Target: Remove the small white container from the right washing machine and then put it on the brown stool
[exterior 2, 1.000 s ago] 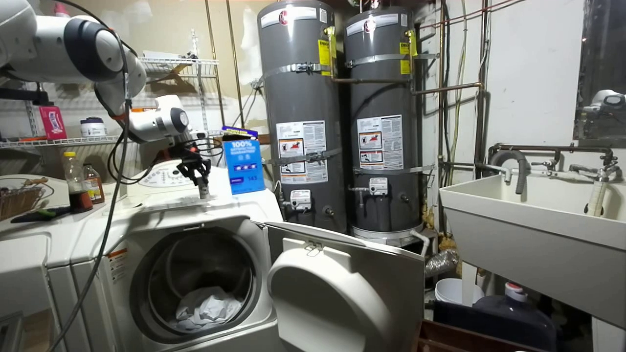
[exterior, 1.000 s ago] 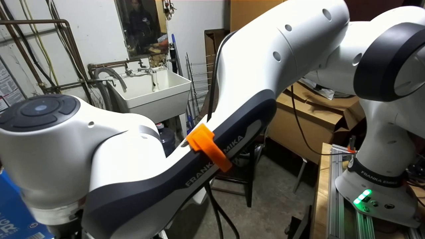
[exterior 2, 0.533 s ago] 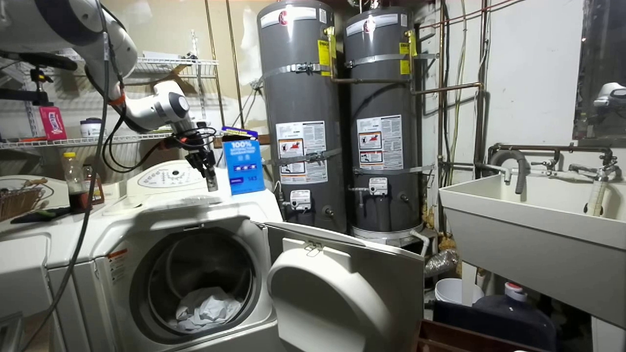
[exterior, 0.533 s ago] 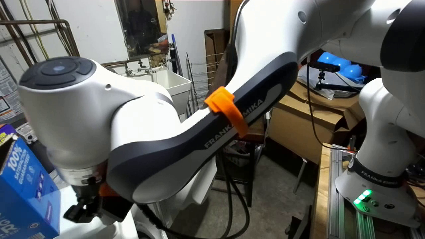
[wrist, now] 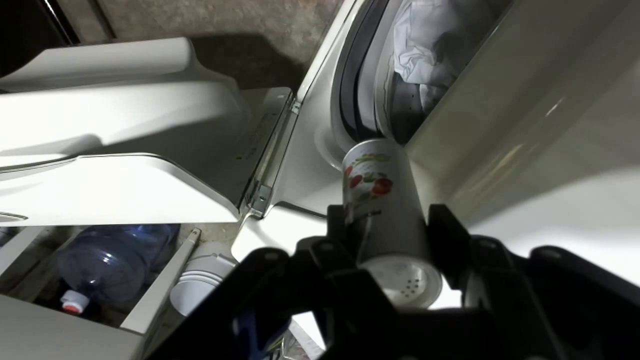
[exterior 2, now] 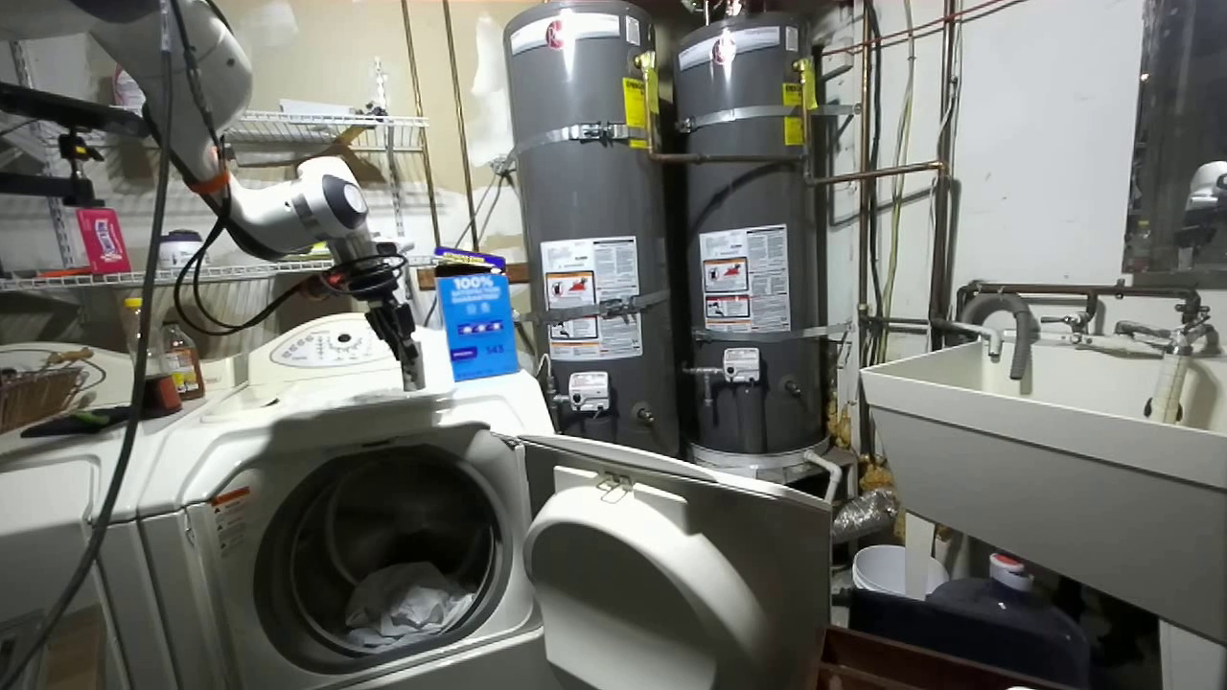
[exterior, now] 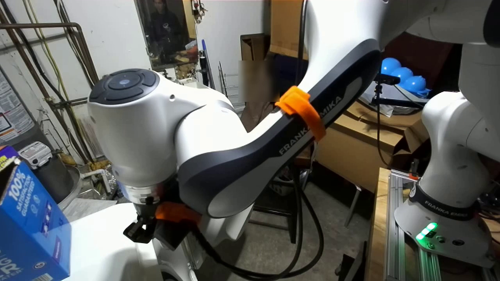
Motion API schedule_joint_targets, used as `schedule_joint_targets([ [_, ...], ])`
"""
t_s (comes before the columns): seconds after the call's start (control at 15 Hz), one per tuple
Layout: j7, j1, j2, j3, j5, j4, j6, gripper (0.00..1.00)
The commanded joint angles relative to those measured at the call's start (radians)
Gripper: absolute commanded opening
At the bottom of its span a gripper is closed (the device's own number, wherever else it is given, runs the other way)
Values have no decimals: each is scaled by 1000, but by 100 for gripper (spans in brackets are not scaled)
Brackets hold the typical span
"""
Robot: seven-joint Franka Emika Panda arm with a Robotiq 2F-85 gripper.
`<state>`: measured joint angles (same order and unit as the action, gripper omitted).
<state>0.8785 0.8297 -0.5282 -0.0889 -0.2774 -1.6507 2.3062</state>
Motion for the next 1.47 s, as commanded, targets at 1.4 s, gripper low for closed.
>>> schedule_joint_targets([
  [1.4, 589, -524, 526, 99, -204, -647, -91, 45],
])
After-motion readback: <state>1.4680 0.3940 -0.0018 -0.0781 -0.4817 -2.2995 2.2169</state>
